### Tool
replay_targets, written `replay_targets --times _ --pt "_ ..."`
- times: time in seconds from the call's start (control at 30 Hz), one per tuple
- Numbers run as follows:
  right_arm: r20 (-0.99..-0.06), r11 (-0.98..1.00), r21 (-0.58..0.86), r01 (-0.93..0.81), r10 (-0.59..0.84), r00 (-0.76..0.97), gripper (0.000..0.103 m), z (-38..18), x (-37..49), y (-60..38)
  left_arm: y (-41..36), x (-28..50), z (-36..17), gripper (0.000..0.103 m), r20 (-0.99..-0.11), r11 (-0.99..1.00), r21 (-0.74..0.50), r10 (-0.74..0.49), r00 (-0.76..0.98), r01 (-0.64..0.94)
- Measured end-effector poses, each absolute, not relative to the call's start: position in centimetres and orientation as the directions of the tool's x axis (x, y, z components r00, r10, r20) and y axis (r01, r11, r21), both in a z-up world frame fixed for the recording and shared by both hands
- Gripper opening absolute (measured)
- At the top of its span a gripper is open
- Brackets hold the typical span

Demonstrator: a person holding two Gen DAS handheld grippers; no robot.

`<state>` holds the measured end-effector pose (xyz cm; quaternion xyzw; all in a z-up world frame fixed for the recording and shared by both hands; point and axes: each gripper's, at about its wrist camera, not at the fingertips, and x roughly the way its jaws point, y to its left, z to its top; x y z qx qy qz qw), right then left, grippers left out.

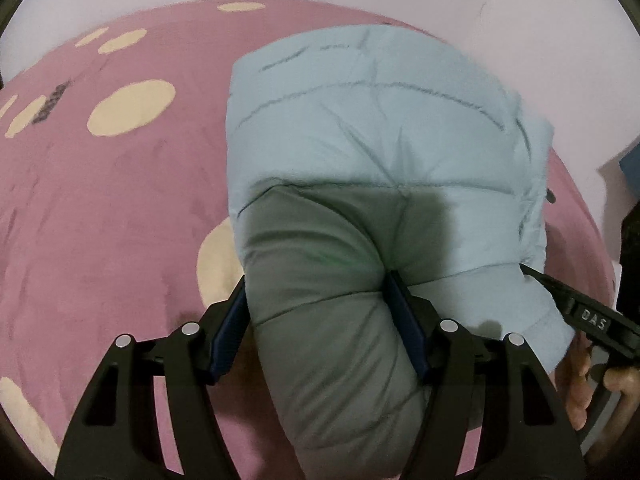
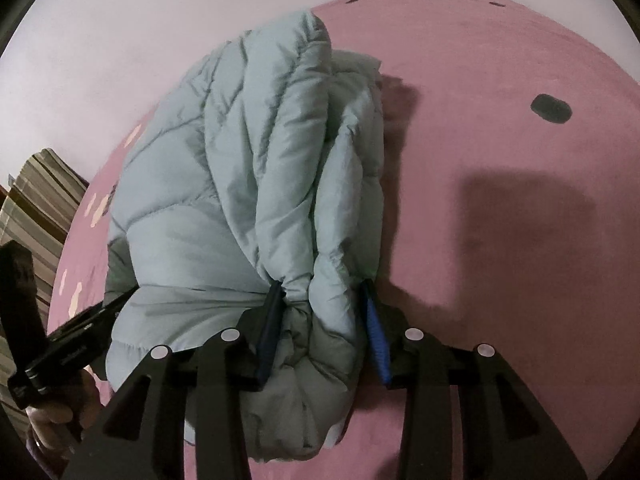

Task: Fold large clothes

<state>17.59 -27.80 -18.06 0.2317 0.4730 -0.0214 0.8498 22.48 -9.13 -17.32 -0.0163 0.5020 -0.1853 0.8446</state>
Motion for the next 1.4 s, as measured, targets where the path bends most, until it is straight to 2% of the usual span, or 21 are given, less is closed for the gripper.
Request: replay_targets --times 0.13,0.27,0.43,0.53,0.73,1.03,1.4 --pt "-0.813 0.893 0.369 0.258 0.176 0.555 0.039 -17.6 17.7 -27.5 -9.3 22.3 -16.9 0.065 -0.837 0.934 -0.203 -0.322 0.443 0.295" --pt "-0.813 0.892 0.365 0.269 0.164 0.559 0.046 -17.0 17.0 -27.9 -8.8 21.3 -15.5 0.061 -0.834 0.934 -0.213 -0.326 0.445 0.286" --pt "-0.814 0.916 0.282 0.285 0.071 0.576 0.046 -13.7 16.6 -27.2 -7.9 20.6 -12.0 0.060 -0.799 0.934 -0.212 -0.335 0.500 0.288" --pt "-0.783 0.927 0.242 0.286 0.013 0.622 0.046 -10.6 16.9 -26.7 -8.0 21.3 -9.1 0.060 -0.757 0.933 -0.203 -0.341 0.557 0.296" --pt "-0.720 0.938 0.252 0.237 0.017 0.694 0.046 -7.1 20.7 -25.2 -8.9 24.8 -7.3 0.060 -0.737 0.942 -0.201 -0.326 0.592 0.269" --pt "-0.743 0.950 0.201 0.239 -0.011 0.669 0.046 -10.5 25.7 -24.7 -10.4 28.2 -11.4 0.060 -0.794 0.958 -0.191 -0.280 0.539 0.216" --pt "-0.778 0.951 0.163 0.262 -0.040 0.627 0.047 -15.6 27.0 -25.6 -11.7 29.3 -15.0 0.064 -0.807 0.964 -0.145 -0.244 0.537 0.221"
